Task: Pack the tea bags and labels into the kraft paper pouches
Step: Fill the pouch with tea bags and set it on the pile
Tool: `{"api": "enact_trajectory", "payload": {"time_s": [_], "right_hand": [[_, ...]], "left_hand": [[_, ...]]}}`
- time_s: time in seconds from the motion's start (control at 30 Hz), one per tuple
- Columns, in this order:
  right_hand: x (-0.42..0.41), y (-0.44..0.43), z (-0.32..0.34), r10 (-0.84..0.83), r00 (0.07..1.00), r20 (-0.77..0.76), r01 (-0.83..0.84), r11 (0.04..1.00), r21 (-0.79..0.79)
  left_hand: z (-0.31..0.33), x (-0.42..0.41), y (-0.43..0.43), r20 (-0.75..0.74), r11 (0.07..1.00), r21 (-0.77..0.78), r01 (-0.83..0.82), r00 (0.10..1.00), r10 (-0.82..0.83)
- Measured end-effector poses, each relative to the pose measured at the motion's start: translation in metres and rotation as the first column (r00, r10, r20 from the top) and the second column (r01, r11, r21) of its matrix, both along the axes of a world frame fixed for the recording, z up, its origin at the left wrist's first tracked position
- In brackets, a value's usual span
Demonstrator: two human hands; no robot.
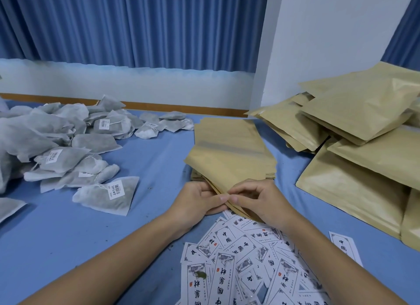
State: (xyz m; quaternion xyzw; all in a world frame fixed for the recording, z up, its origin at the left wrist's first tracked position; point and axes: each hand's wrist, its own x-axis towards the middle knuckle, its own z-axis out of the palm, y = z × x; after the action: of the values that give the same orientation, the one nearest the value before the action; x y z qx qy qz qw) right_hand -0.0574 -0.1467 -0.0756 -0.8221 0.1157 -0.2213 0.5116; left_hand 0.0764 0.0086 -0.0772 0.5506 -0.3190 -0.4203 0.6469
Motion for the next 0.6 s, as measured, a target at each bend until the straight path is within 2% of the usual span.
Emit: {"api": "enact_trajectory", "payload": {"time_s": [0.17, 0.27, 0.37, 0.5, 0.6], "right_hand": [[0.002, 0.015, -0.003, -0.026, 0.997, 0.074, 0.051, 0.933, -0.355], [0.004, 0.026, 0.003, -0.017, 0.984, 0.178, 0.114, 0.826, -0.553], [0.003, 0.034, 0.007, -0.095, 0.982, 0.166, 0.186, 0.679, -0.710], [0.003, 0.037, 0.008, -0.187, 0.974, 0.130, 0.216, 0.577, -0.787], [0.003, 0.032, 0.010, -0.266, 0.944, 0.194, 0.322, 0.615, -0.720]], "left_hand": [[0.004, 0.000, -0.006, -0.049, 0.988, 0.096, -0.119, 0.991, 0.124], [0.005, -0.004, -0.009, -0.033, 0.974, 0.114, -0.196, 0.979, 0.201], [0.004, -0.007, -0.009, 0.053, 0.966, 0.141, -0.218, 0.976, 0.213], [0.007, -0.005, -0.007, 0.169, 0.964, 0.169, -0.204, 0.970, 0.175], [0.009, -0.007, -0.008, 0.217, 0.964, 0.178, -0.196, 0.964, 0.156]]}}
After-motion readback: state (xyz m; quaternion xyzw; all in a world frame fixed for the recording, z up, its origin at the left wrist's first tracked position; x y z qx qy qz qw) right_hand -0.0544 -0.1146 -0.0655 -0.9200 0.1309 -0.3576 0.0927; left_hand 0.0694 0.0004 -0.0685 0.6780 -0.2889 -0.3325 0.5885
